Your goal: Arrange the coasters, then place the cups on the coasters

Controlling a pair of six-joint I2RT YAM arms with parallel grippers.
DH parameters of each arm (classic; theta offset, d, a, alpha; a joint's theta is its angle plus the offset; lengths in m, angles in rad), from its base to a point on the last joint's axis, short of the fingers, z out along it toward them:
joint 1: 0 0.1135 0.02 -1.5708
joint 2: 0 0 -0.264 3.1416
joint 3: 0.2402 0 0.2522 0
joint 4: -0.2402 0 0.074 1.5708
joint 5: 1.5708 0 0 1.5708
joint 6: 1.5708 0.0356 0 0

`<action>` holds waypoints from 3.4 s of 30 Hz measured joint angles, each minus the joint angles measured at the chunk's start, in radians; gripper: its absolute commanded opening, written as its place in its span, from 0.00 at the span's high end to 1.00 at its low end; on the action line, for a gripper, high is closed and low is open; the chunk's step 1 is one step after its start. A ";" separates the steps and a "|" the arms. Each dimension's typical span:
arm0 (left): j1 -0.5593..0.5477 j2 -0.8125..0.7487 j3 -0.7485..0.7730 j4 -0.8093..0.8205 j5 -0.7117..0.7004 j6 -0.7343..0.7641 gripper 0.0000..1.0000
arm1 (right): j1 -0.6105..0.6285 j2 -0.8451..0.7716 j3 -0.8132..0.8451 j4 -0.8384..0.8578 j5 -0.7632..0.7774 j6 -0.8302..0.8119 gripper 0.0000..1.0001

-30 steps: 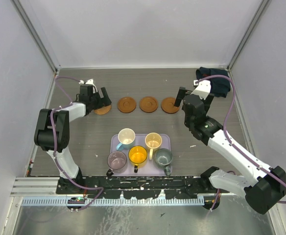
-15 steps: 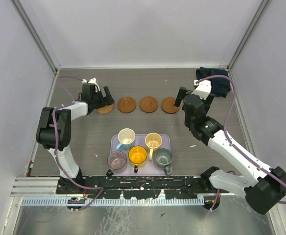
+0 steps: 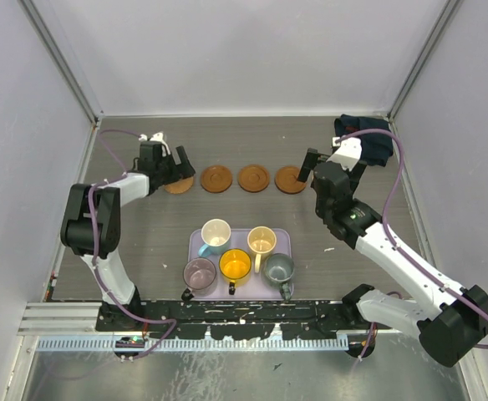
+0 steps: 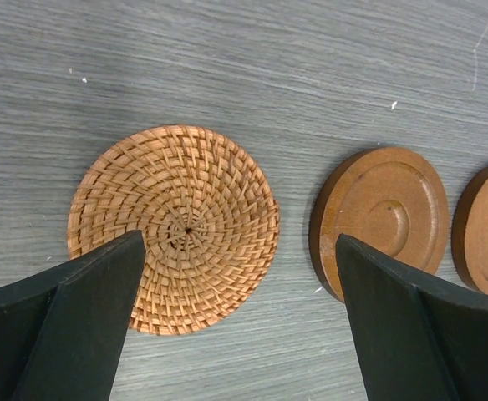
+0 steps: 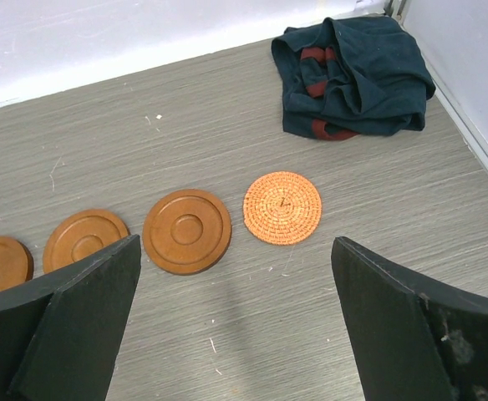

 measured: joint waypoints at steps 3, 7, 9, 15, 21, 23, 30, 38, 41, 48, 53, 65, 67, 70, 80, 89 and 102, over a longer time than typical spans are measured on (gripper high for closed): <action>0.000 -0.028 0.000 -0.004 0.000 0.000 0.02 | 0.000 0.000 -0.004 0.000 0.000 0.001 0.00; 0.000 -0.119 0.001 -0.005 -0.006 0.002 0.02 | 0.000 0.005 -0.013 0.001 0.008 0.013 0.00; 0.000 -0.166 0.004 -0.006 -0.010 0.004 0.02 | 0.000 0.014 -0.014 0.001 0.017 0.024 0.00; 0.000 -0.314 0.004 -0.041 -0.040 0.010 0.02 | 0.000 0.023 -0.019 -0.003 0.047 0.045 0.00; 0.012 -0.462 -0.043 -0.109 -0.074 -0.005 0.02 | -0.003 -0.002 -0.054 -0.034 0.072 0.076 0.00; 0.024 -0.492 -0.058 -0.139 -0.062 -0.026 0.02 | -0.005 -0.029 -0.066 -0.053 0.071 0.082 0.00; 0.056 -0.561 -0.129 -0.224 0.039 -0.051 0.02 | -0.006 -0.163 -0.084 -0.122 0.042 0.084 0.08; 0.023 -0.837 -0.261 -0.264 0.055 -0.021 0.02 | -0.005 -0.179 -0.082 -0.291 -0.081 0.148 0.21; -0.014 -0.972 -0.317 -0.273 0.027 -0.003 0.02 | 0.017 -0.167 -0.083 -0.351 -0.132 0.184 0.23; -0.095 -1.105 -0.365 -0.327 -0.073 0.029 0.02 | 0.135 -0.167 -0.089 -0.454 -0.219 0.267 0.31; -0.184 -1.095 -0.397 -0.367 -0.167 0.046 0.02 | 0.220 -0.136 -0.089 -0.523 -0.263 0.317 0.31; -0.279 -1.062 -0.412 -0.411 -0.294 0.051 0.02 | 0.443 -0.189 -0.090 -0.685 -0.339 0.468 0.34; -0.279 -1.060 -0.412 -0.411 -0.297 0.050 0.02 | 0.471 -0.222 -0.096 -0.705 -0.353 0.482 0.32; -0.279 -1.054 -0.412 -0.411 -0.304 0.049 0.02 | 0.494 -0.250 -0.103 -0.728 -0.373 0.487 0.32; -0.279 -1.027 -0.413 -0.411 -0.303 0.025 0.02 | 0.497 -0.093 -0.105 -0.612 -0.388 0.428 0.26; -0.279 -1.020 -0.415 -0.408 -0.303 0.026 0.02 | 0.498 0.063 -0.101 -0.431 -0.425 0.359 0.16; -0.279 -0.990 -0.435 -0.394 -0.300 0.024 0.02 | 0.498 0.184 -0.068 -0.405 -0.461 0.305 0.15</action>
